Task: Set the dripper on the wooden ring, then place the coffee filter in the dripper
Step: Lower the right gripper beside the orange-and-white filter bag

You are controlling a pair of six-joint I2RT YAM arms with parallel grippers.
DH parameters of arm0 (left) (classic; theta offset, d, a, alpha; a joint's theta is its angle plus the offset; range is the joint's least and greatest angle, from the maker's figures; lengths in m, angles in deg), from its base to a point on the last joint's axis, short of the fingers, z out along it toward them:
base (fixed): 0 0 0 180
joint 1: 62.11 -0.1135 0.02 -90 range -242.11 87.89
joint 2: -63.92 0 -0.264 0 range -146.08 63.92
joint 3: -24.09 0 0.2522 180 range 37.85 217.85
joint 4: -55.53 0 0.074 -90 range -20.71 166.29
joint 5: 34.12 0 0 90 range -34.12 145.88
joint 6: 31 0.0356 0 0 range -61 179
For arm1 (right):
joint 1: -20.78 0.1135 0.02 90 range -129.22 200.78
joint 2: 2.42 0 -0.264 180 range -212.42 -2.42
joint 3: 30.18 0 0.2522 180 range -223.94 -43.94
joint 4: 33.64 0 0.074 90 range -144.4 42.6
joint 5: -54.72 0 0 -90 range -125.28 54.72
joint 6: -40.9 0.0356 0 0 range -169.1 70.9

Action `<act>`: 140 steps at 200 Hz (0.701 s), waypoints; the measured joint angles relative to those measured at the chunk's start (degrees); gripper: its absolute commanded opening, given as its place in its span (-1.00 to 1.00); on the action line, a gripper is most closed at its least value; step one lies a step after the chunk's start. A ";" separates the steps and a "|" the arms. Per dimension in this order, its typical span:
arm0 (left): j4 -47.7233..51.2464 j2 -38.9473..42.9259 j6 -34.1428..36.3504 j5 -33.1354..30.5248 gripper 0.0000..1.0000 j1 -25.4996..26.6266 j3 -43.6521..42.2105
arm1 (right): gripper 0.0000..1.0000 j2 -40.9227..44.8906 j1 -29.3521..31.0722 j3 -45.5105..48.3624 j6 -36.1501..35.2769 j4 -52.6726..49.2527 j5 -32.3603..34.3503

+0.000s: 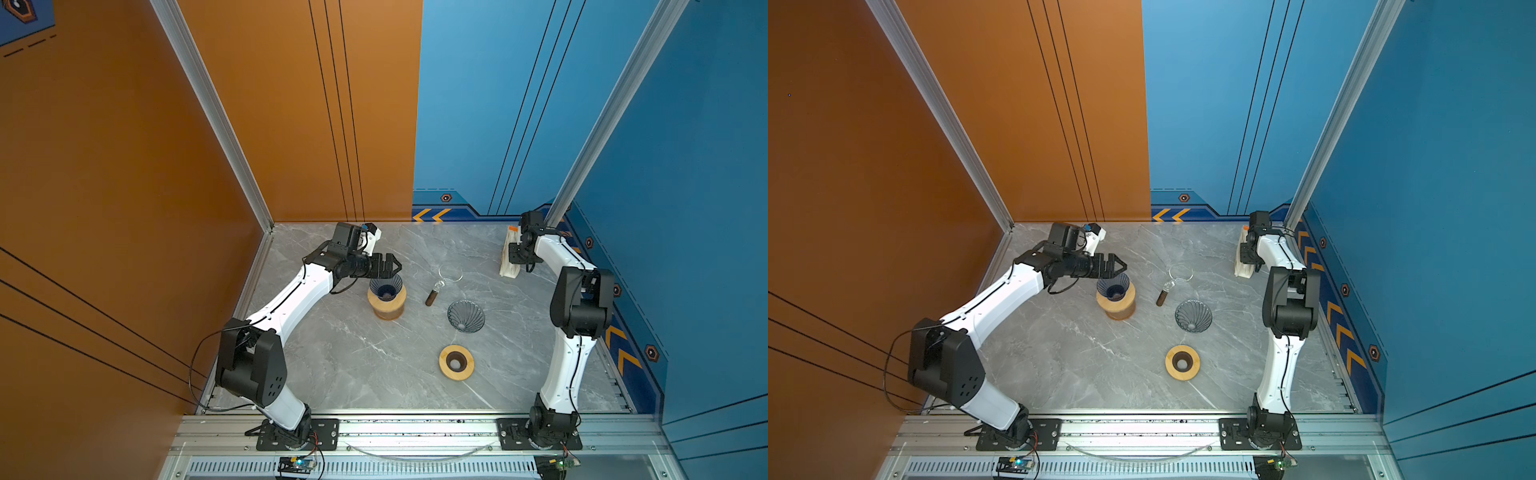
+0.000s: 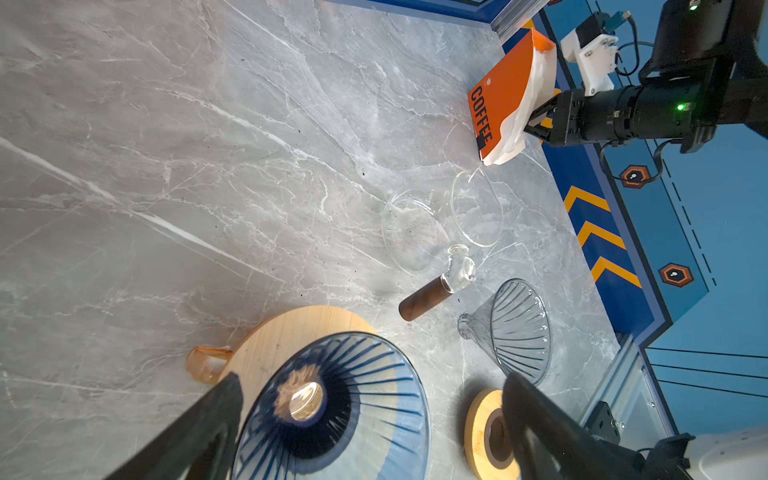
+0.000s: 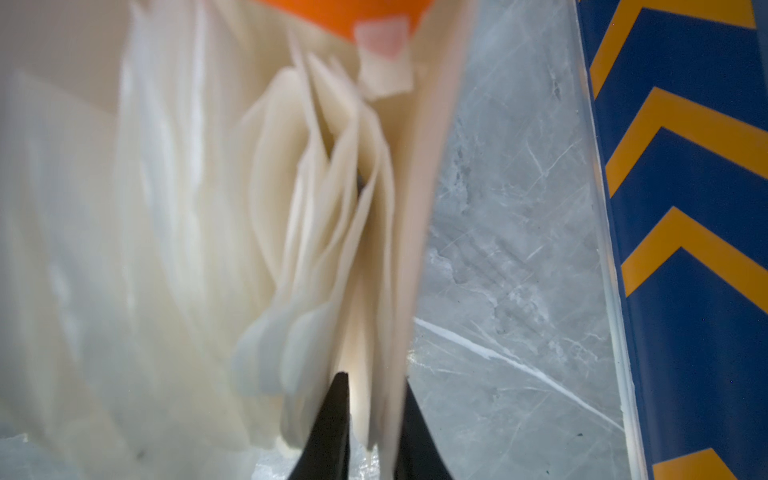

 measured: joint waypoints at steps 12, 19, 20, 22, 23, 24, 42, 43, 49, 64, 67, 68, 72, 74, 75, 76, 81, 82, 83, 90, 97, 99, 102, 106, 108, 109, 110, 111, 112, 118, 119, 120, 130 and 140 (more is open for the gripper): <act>-0.02 0.00 0.00 0.00 0.96 0.00 0.02 | -0.55 1.20 0.00 0.68 0.55 -0.33 -0.20; -0.02 0.00 0.00 0.00 0.96 0.00 0.02 | -0.54 1.99 0.00 0.96 1.07 -0.59 -0.28; -0.02 0.00 0.00 0.00 0.96 0.00 0.02 | -0.54 2.16 0.00 1.03 1.11 -0.61 -0.37; -0.02 0.00 0.00 0.00 0.96 0.00 0.04 | -0.53 2.36 0.00 1.07 1.16 -0.66 -0.39; -0.02 0.00 0.00 0.00 0.96 0.00 0.02 | -0.53 2.58 0.00 1.11 1.29 -0.70 -0.44; -0.02 0.00 -0.02 0.00 0.96 0.00 0.04 | -0.53 2.67 0.00 1.16 1.36 -0.70 -0.42; 0.00 0.00 0.00 0.00 0.96 0.00 0.04 | -0.50 4.90 0.00 1.90 2.38 -0.72 -1.09; -0.02 0.00 0.00 0.00 0.95 0.00 0.04 | -0.50 5.01 0.00 1.92 2.43 -0.72 -1.14; 0.00 0.00 -0.02 0.02 0.96 0.00 0.07 | -0.50 5.79 0.00 2.27 2.86 -0.72 -1.49; 0.00 0.00 0.00 0.00 0.96 0.00 0.15 | -0.49 7.50 0.00 3.15 3.56 -0.72 -2.12; 0.02 0.00 -0.02 0.02 0.96 0.00 0.20 | -0.49 7.82 0.02 3.34 3.80 -0.72 -2.23; 0.02 0.00 -0.02 0.02 0.96 0.00 0.22 | -0.49 7.96 0.04 3.43 3.85 -0.72 -2.27; 0.00 0.00 0.00 0.00 0.96 0.00 0.26 | -0.49 8.35 0.07 3.67 3.93 -0.72 -2.58; 0.00 0.00 0.00 0.02 0.96 0.00 0.31 | -0.49 8.50 0.07 3.82 4.09 -0.72 -2.64; 0.00 0.00 -0.02 0.00 0.96 0.00 0.31 | -0.49 8.57 0.07 3.87 4.11 -0.72 -2.71; 0.00 0.00 -0.02 0.02 0.96 0.00 0.33 | -0.49 8.66 0.07 3.91 4.11 -0.72 -2.75; -0.02 0.00 0.00 0.02 0.96 0.00 0.37 | -0.49 9.20 0.13 4.26 4.33 -0.74 -3.04; -0.02 0.00 0.00 0.00 0.96 0.00 0.39 | -0.49 9.25 0.15 4.31 4.33 -0.74 -3.06; 0.00 0.00 -0.02 0.02 0.96 0.00 0.42 | -0.49 9.38 0.17 4.39 4.39 -0.76 -3.13; 0.00 0.00 -0.02 0.02 0.96 0.00 0.55 | -0.49 9.92 0.31 4.70 4.59 -0.79 -3.34; 0.00 0.00 0.00 0.00 0.96 0.02 0.66 | -0.49 10.45 0.48 5.05 4.85 -0.79 -3.72; 0.00 0.00 0.00 0.00 0.96 0.04 0.68 | -0.50 10.67 0.55 5.14 4.92 -0.79 -3.87; -0.02 0.00 -0.02 0.00 0.96 0.04 0.70 | -0.50 10.88 0.66 5.27 4.96 -0.76 -4.07; -0.02 0.00 0.00 0.02 0.96 0.07 0.74 | -0.50 11.19 0.81 5.42 5.09 -0.79 -4.37; -0.02 0.00 0.00 0.00 0.96 0.07 0.74 | -0.50 11.26 0.85 5.46 5.16 -0.79 -4.50; -0.02 0.00 0.00 0.02 0.96 0.07 0.76 | -0.50 11.34 0.90 5.49 5.18 -0.79 -4.57; -0.02 0.00 -0.02 0.02 0.96 0.09 0.76 | -0.50 11.41 0.92 5.51 5.18 -0.79 -4.59; -0.02 0.00 -0.02 0.02 0.96 0.11 0.76 | -0.50 11.45 0.94 5.53 5.20 -0.79 -4.66; -0.04 0.00 -0.02 0.00 0.96 0.11 0.76 | -0.51 11.56 1.03 5.55 5.25 -0.79 -4.74; -0.04 0.00 0.00 0.00 0.96 0.15 0.76 | -0.51 11.89 1.25 5.60 5.51 -0.79 -5.07; -0.04 0.00 0.00 0.00 0.96 0.17 0.76 | -0.51 11.91 1.27 5.62 5.53 -0.76 -5.14; -0.04 0.00 0.00 0.00 0.96 0.17 0.76 | -0.51 11.98 1.33 5.62 5.57 -0.76 -5.20; -0.04 0.00 0.00 0.00 0.96 0.26 0.76 | -0.52 12.35 1.66 5.62 5.92 -0.74 -5.92; -0.04 0.00 0.00 0.00 0.96 0.37 0.76 | -0.54 12.59 1.95 5.62 6.27 -0.70 -6.58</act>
